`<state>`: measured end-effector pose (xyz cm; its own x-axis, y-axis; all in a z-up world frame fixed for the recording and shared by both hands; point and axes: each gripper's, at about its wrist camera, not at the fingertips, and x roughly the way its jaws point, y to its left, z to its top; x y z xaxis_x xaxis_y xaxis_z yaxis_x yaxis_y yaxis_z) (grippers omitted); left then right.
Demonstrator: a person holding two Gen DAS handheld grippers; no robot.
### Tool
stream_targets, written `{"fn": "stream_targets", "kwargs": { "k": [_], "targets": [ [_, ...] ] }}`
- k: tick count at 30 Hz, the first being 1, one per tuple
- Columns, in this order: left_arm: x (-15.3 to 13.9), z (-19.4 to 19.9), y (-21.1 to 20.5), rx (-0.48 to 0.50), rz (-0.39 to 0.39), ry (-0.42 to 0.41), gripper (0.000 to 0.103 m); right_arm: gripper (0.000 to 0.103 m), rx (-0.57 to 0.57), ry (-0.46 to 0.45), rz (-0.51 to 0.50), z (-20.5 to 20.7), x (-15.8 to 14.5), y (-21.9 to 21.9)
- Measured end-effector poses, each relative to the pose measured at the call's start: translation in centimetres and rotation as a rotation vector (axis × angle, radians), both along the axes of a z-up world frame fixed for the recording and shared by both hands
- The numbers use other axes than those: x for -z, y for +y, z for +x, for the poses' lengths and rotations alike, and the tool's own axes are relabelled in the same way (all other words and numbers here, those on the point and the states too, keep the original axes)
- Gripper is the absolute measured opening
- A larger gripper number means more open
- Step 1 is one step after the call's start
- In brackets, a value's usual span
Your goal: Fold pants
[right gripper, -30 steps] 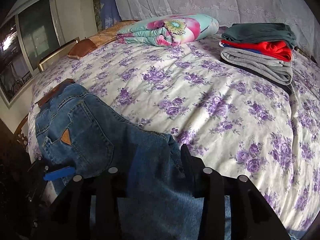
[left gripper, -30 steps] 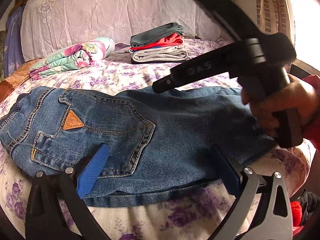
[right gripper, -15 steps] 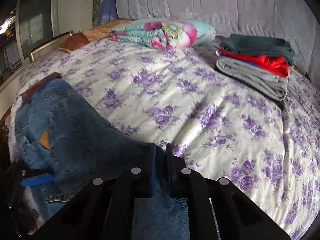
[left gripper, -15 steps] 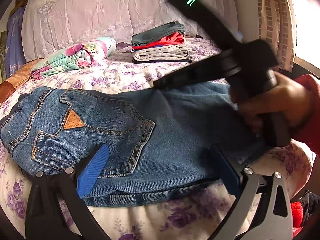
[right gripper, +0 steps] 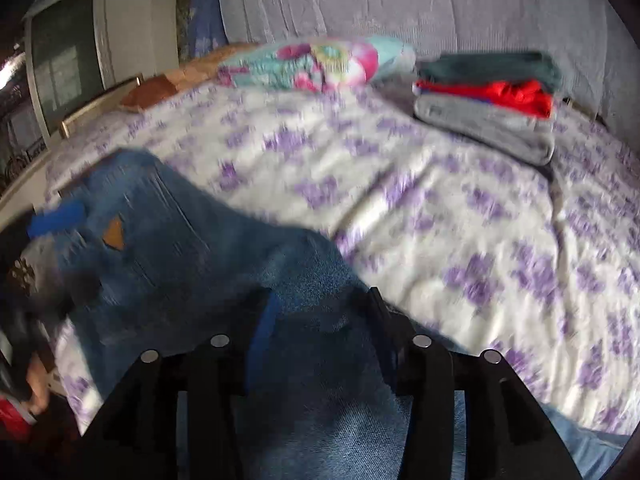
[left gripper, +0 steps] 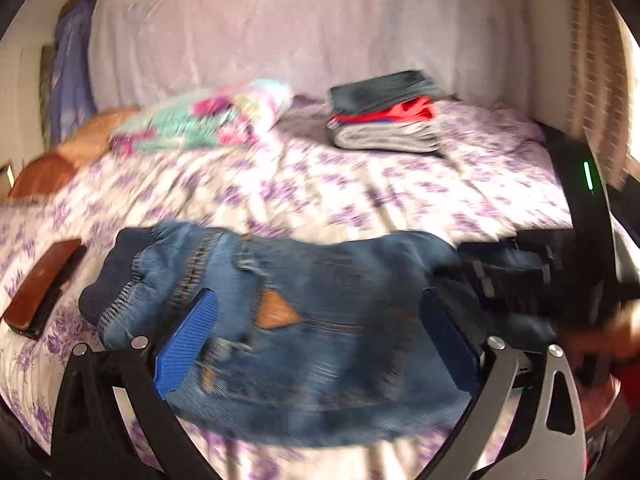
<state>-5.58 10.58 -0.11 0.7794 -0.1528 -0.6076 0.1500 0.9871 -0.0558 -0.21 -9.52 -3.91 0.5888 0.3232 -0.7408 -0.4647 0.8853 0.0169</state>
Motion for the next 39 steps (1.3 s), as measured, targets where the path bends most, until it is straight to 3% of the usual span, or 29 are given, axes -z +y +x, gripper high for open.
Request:
{"fn": "stream_targets", "kwargs": {
  "k": [2,4,6,7,9,12,13,16,17,19,21,26,30,33,34,37,39],
  "targets": [
    [2.4,2.7,1.2,-0.031,-0.003,0.100,0.098,0.049,0.008,0.011,0.069,0.3,-0.7,-0.9],
    [3.0,1.9,-0.8,-0.043,0.154,0.044,0.098,0.049,0.043,-0.030,0.100,-0.5,-1.7,-1.5],
    [2.8,1.1,-1.5,-0.064,0.208,0.014,0.098,0.054,0.047,-0.087,0.126,-2.3,-2.8,-2.3],
    [2.5,0.6,-1.1,-0.059,0.184,0.011,0.098,0.057,0.048,-0.109,0.153,-3.5,-3.4,-2.8],
    [1.7,-0.2,0.1,-0.054,0.105,0.013,0.098,0.075,0.061,-0.147,0.177,-5.5,-3.9,-3.9],
    [0.9,0.2,2.2,-0.061,0.014,0.025,0.098,0.089,0.078,-0.071,0.058,-5.9,-1.0,-4.2],
    [1.4,0.8,2.3,-0.071,0.044,0.043,0.098,0.089,0.064,0.003,0.056,-5.2,0.4,-4.2],
    [2.9,0.8,0.3,-0.084,0.217,0.004,0.099,0.091,0.070,-0.004,0.141,-5.1,-0.7,-5.3],
    [2.7,0.5,0.0,-0.100,0.235,-0.001,0.099,0.090,0.076,-0.010,0.152,-5.2,-0.7,-5.5],
    [2.0,-0.3,0.1,-0.124,0.214,0.005,0.098,0.091,0.131,-0.071,0.174,-6.4,-1.4,-6.4],
    [0.5,-1.8,0.6,-0.116,0.144,-0.026,0.098,0.091,0.168,-0.131,0.244,-8.6,-2.6,-8.3],
    [-3.1,-3.6,-2.0,0.054,-0.019,-0.088,0.098,0.095,0.357,-0.194,0.351,-13.7,-4.4,-16.2],
    [-1.0,-2.3,-8.2,0.219,0.020,-0.037,0.098,0.095,0.574,-0.175,0.422,-17.8,-4.8,-23.6],
    [3.8,-0.7,-12.2,0.225,0.148,0.084,0.099,0.095,0.723,-0.118,0.546,-20.1,-3.1,-28.7],
    [3.2,-1.1,-12.3,0.218,0.156,0.051,0.099,0.095,0.768,-0.076,0.619,-20.5,-2.1,-30.2],
    [3.4,-0.9,-11.4,0.238,0.090,0.071,0.099,0.095,0.823,0.035,0.871,-20.4,1.6,-33.3],
    [3.2,-0.9,-10.7,0.257,0.051,0.066,0.099,0.095,0.827,0.023,0.921,-19.5,2.2,-33.8]
  ]
}}
